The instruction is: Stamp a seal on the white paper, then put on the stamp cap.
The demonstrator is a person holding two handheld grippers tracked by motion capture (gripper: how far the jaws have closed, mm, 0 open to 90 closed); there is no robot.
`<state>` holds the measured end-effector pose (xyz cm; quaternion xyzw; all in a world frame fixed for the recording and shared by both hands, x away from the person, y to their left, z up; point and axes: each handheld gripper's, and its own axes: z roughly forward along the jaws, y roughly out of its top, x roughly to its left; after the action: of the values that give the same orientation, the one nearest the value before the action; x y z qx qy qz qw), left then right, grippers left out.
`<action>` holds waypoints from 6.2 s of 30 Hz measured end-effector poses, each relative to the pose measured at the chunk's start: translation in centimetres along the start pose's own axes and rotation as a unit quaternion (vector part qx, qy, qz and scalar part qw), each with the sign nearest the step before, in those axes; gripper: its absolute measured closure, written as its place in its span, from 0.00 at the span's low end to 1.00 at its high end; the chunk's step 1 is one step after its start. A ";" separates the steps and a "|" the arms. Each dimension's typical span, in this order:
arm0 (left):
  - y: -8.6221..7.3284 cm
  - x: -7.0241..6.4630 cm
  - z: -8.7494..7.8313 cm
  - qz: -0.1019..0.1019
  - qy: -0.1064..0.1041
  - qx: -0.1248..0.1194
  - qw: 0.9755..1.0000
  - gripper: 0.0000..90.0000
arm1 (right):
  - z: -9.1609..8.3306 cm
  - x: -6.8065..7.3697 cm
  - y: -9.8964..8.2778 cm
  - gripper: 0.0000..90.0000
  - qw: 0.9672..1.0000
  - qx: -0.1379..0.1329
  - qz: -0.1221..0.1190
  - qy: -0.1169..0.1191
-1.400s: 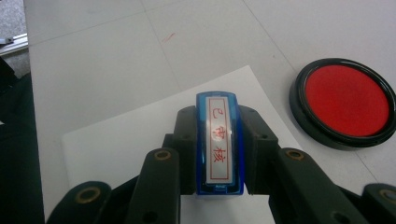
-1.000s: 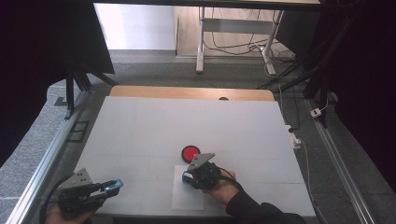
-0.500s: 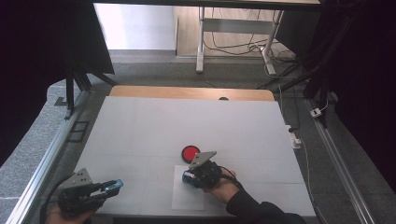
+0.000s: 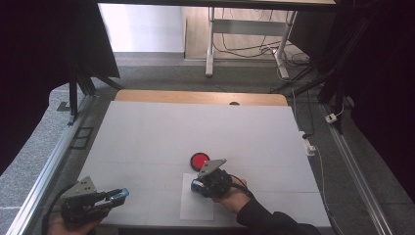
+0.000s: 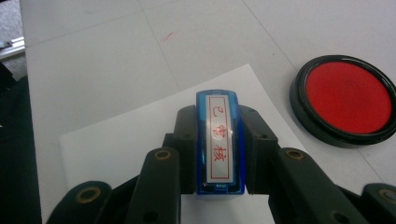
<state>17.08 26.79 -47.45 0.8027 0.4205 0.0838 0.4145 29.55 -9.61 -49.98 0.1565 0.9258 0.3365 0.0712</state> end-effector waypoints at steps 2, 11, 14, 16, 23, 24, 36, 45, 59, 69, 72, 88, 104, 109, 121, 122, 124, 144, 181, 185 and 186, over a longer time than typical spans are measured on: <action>0.0 0.0 0.0 0.001 0.000 0.000 1.000 0.76 | 0.0 0.2 0.1 0.79 1.000 0.002 -0.005 -0.006; 0.0 0.0 0.0 0.001 0.000 0.000 1.000 0.76 | 0.0 0.2 0.0 0.79 1.000 0.001 -0.003 -0.005; 0.0 0.0 0.0 0.001 0.000 0.000 1.000 0.76 | 0.0 -0.2 -0.1 0.79 1.000 -0.001 0.013 0.006; 0.0 0.0 0.0 0.001 0.000 0.000 1.000 0.76 | 0.0 -0.4 -0.2 0.79 1.000 -0.004 0.017 0.012; 0.0 0.0 0.0 0.000 0.000 0.000 1.000 0.76 | 0.0 -0.6 -0.2 0.79 1.000 -0.005 0.017 0.017; 0.0 0.0 0.0 0.000 -0.001 0.000 1.000 0.76 | 0.0 -0.5 -0.2 0.79 1.000 -0.005 0.016 0.016; 0.0 0.0 0.0 0.000 -0.001 0.000 1.000 0.76 | 0.0 0.0 0.2 0.79 1.000 0.004 -0.003 0.003; 0.0 0.0 0.0 0.000 0.000 0.000 1.000 0.76 | -0.4 -0.4 0.1 0.79 1.000 -0.013 0.013 0.015; 0.0 0.0 0.0 0.000 0.000 0.001 1.000 0.76 | -2.1 -0.4 0.5 0.79 0.999 -0.039 0.012 0.013; 0.0 0.1 0.1 -0.003 -0.002 0.004 1.000 0.76 | -3.9 -0.5 0.7 0.79 0.997 -0.075 0.021 0.024; 0.1 0.1 0.0 -0.002 -0.002 0.004 1.000 0.76 | -4.5 -0.7 0.7 0.79 0.995 -0.089 0.025 0.030; 0.1 0.1 0.0 -0.003 -0.002 0.004 1.000 0.76 | -6.7 -0.3 1.2 0.79 0.991 -0.128 0.020 0.034; 0.9 -0.3 0.5 0.016 -0.022 -0.004 1.000 0.76 | -7.7 -0.3 1.6 0.79 0.988 -0.145 0.023 0.050; 1.8 -0.6 0.9 0.032 -0.047 -0.012 0.998 0.76 | -8.1 -0.3 1.7 0.79 0.987 -0.151 0.024 0.055; 4.1 -1.7 3.2 0.086 -0.109 -0.005 0.990 0.76 | -9.0 -0.3 1.7 0.79 0.983 -0.168 0.019 0.066; 4.3 -1.8 3.4 0.090 -0.114 -0.004 0.989 0.76 | -9.0 -0.3 1.7 0.79 0.983 -0.169 0.018 0.068; 4.7 -1.9 3.8 0.097 -0.124 -0.002 0.987 0.76 | -9.1 -0.2 1.7 0.79 0.983 -0.169 0.016 0.069; 8.1 -2.7 8.4 0.161 -0.218 -0.005 0.963 0.76 | -9.3 0.2 2.0 0.79 0.980 -0.180 0.001 0.090; 11.3 -4.9 14.0 0.254 -0.328 0.012 0.910 0.76 | -9.2 1.0 2.4 0.79 0.972 -0.187 -0.029 0.141; 11.3 -4.7 14.1 0.257 -0.335 0.010 0.906 0.76 | -9.2 1.0 2.4 0.79 0.971 -0.188 -0.031 0.145; 11.4 -4.7 14.1 0.259 -0.338 0.009 0.905 0.76 | -9.2 1.0 2.4 0.79 0.971 -0.188 -0.032 0.146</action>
<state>27.78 11.46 -47.11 0.8670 0.0330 -0.0919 0.4886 27.04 -13.07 -41.43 0.0601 0.8509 0.5213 -0.0260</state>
